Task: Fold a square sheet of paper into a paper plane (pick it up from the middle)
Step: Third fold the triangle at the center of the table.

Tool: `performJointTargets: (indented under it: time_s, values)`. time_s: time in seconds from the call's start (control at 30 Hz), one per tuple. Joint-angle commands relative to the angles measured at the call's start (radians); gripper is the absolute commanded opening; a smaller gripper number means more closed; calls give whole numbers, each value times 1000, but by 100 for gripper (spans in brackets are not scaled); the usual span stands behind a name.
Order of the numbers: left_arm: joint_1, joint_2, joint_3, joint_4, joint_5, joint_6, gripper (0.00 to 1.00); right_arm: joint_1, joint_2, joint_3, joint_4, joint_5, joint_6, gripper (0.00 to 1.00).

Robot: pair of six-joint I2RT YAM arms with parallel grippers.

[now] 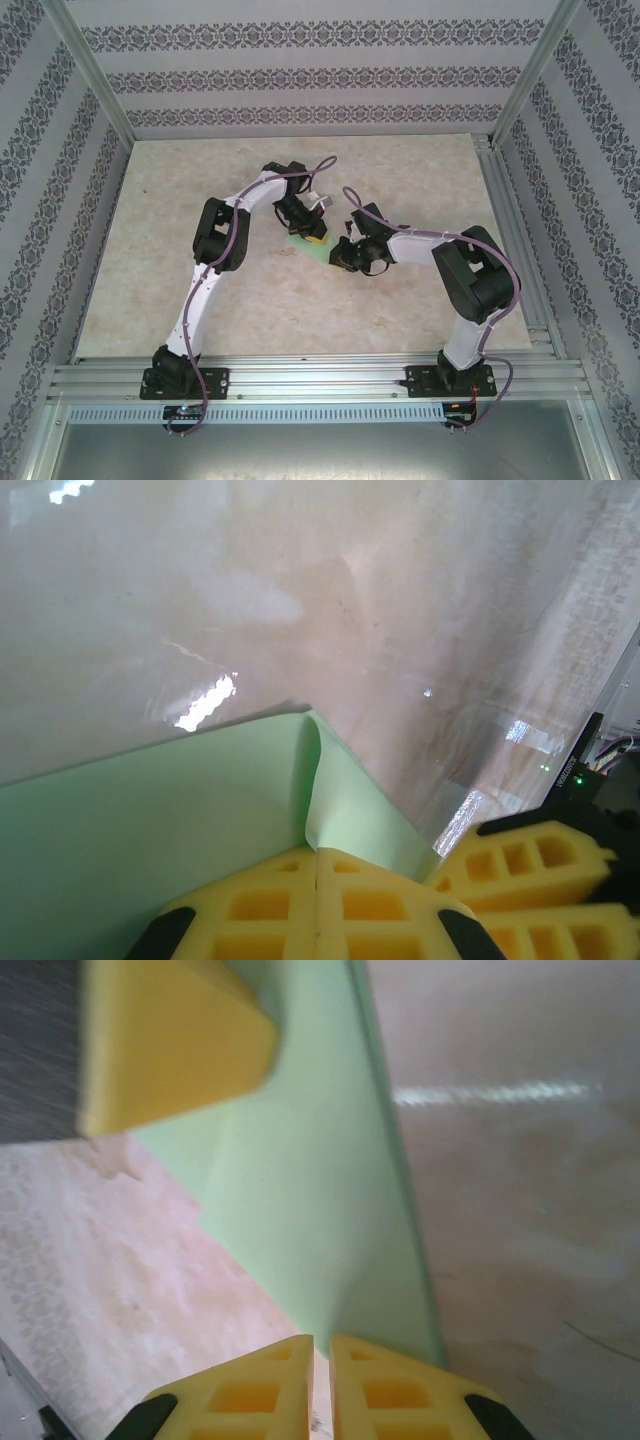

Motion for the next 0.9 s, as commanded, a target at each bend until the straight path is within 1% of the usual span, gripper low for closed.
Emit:
performJointTargets:
  time_s: [0.0,0.13,0.27,0.37,0.43,0.5,0.57,0.7,0.77,0.8,0.83,0.87]
  values:
    - [15,21,10,-14,-33,22,1,-2,23,-33,-31,32,-35,13]
    - [14,21,11,-12,-32,21,1,-4,1,-59,0,9,-26,13]
    - [15,21,14,-4,-27,9,2,-28,-11,-83,19,4,-17,14]
    - [15,11,23,6,-16,-9,9,-45,2,-113,65,-22,-2,14]
    - [20,-9,23,24,1,-28,10,-52,15,-131,104,-39,10,14]
    - [28,-33,24,50,-4,-67,19,-56,33,-143,133,-55,24,13]
    - [40,-60,23,76,-6,-103,23,-58,49,-150,155,-62,34,13]
    - [60,-115,16,115,-19,-165,26,-58,70,-155,174,-69,42,13]
    - [65,-150,-14,146,-34,-201,24,-58,77,-156,182,-69,47,13]
    - [66,-167,-33,167,-34,-220,20,-58,78,-155,184,-69,47,13]
    - [66,-191,-70,207,-24,-248,12,-58,81,-155,186,-70,49,13]
    - [66,-217,-116,262,6,-283,8,-58,81,-155,185,-70,50,13]
